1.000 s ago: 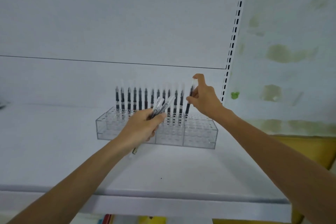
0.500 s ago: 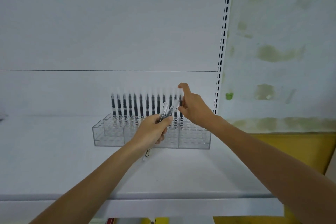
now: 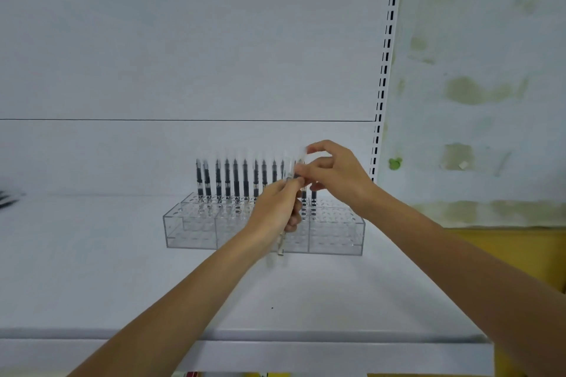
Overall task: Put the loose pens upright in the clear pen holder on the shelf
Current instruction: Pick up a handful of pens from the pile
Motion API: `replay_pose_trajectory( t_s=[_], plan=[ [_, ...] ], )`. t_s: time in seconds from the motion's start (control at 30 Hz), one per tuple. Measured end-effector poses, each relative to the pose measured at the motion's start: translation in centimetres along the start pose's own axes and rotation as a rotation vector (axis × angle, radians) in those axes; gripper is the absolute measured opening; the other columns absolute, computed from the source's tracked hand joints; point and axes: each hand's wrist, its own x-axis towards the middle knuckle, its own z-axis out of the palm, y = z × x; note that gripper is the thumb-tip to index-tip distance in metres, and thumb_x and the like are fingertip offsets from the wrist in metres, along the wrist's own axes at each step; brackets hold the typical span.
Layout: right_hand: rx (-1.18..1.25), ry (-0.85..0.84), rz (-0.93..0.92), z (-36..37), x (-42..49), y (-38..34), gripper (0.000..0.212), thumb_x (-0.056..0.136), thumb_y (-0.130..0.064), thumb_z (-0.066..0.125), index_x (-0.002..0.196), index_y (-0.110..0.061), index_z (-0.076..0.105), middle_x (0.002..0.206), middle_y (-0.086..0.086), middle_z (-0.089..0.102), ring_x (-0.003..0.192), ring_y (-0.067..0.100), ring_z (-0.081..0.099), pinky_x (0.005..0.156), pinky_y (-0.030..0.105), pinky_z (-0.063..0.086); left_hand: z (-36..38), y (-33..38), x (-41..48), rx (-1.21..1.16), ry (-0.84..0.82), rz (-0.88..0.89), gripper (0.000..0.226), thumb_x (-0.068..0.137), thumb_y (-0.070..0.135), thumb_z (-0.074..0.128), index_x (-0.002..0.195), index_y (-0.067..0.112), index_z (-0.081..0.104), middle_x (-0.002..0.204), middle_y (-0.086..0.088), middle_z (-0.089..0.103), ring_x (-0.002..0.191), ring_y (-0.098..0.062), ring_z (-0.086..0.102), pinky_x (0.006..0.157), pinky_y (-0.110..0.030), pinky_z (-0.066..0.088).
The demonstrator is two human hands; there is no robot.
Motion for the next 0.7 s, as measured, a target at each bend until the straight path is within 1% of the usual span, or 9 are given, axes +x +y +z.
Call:
replay_pose_trajectory(
  t_s=[0.13,0.17,0.27,0.33,0.4,0.43,0.53,0.6,0.7],
  plan=[
    [0.269,0.257,-0.025,-2.0,1.0,-0.5,0.036,0.090,-0.002,0.058,0.122,-0.011,0.045,0.083,0.012,0.064,0.060,0.019,0.069,0.058,0.029,0.058,0.0,-1.1,-0.7,0.001,-0.060,-0.018,0.031,0.097,0.024,0.038,0.070,0.013,0.047,0.050,0.005,0.045,0.038,-0.009,0.038,0.038,-0.019,0.029],
    [0.240,0.331,-0.074,-2.7,1.4,-0.5,0.036,0.090,0.000,0.056,0.121,-0.015,0.044,0.084,0.014,0.063,0.061,0.020,0.070,0.057,0.030,0.058,-0.2,-1.4,-0.9,0.027,-0.064,-0.008,0.030,0.098,0.023,0.039,0.071,0.012,0.048,0.050,0.005,0.046,0.038,-0.008,0.039,0.039,-0.019,0.030],
    [-0.062,0.478,-0.241,-4.3,2.6,0.4,0.040,0.091,-0.001,0.052,0.126,-0.018,0.046,0.086,0.013,0.061,0.073,0.025,0.069,0.060,0.029,0.059,-0.5,-2.1,-1.4,0.133,-0.068,0.039,0.029,0.098,0.023,0.041,0.074,0.012,0.052,0.052,0.004,0.049,0.040,-0.008,0.042,0.040,-0.018,0.033],
    [-0.226,0.456,-0.297,-4.4,3.1,1.4,0.041,0.092,-0.002,0.050,0.130,-0.017,0.045,0.083,0.005,0.058,0.074,0.025,0.066,0.062,0.029,0.059,-0.5,-2.3,-1.6,0.165,-0.066,0.054,0.028,0.098,0.023,0.041,0.076,0.012,0.053,0.052,0.004,0.052,0.041,-0.008,0.046,0.041,-0.017,0.035],
    [-0.356,0.390,-0.342,-3.9,3.1,2.6,0.042,0.092,-0.002,0.050,0.131,-0.016,0.044,0.084,0.003,0.057,0.072,0.023,0.065,0.067,0.038,0.059,-0.3,-2.4,-1.7,0.162,-0.069,0.049,0.028,0.098,0.022,0.040,0.077,0.011,0.054,0.049,0.003,0.056,0.042,-0.009,0.053,0.042,-0.017,0.038],
    [-0.390,0.364,-0.357,-3.6,3.1,3.0,0.042,0.093,-0.002,0.050,0.132,-0.016,0.044,0.084,0.004,0.058,0.071,0.020,0.064,0.069,0.040,0.058,-0.2,-2.4,-1.6,0.151,-0.075,0.043,0.028,0.098,0.022,0.040,0.077,0.010,0.054,0.048,0.002,0.057,0.043,-0.009,0.055,0.042,-0.017,0.040],
    [-0.374,0.323,-0.357,-3.2,3.2,3.2,0.041,0.093,-0.001,0.048,0.132,-0.015,0.042,0.085,0.006,0.057,0.068,0.014,0.061,0.068,0.037,0.058,0.2,-2.5,-1.5,0.146,-0.080,0.027,0.029,0.099,0.021,0.039,0.077,0.009,0.054,0.052,-0.001,0.061,0.046,-0.008,0.058,0.047,-0.016,0.045],
    [-0.380,0.300,-0.348,-3.2,3.6,3.0,0.041,0.093,-0.001,0.047,0.132,-0.014,0.042,0.083,0.007,0.057,0.069,0.019,0.064,0.068,0.038,0.058,0.4,-2.7,-1.4,0.126,-0.077,0.022,0.029,0.099,0.020,0.038,0.077,0.009,0.053,0.055,-0.002,0.064,0.050,-0.008,0.060,0.050,-0.015,0.046],
    [-0.466,0.256,-0.361,-3.4,4.1,2.7,0.041,0.093,-0.001,0.048,0.132,-0.014,0.041,0.074,0.001,0.054,0.070,0.030,0.064,0.068,0.045,0.057,0.6,-2.9,-1.2,0.108,-0.069,0.014,0.029,0.099,0.020,0.038,0.077,0.009,0.053,0.057,-0.002,0.067,0.054,-0.010,0.063,0.051,-0.016,0.046]
  ],
)
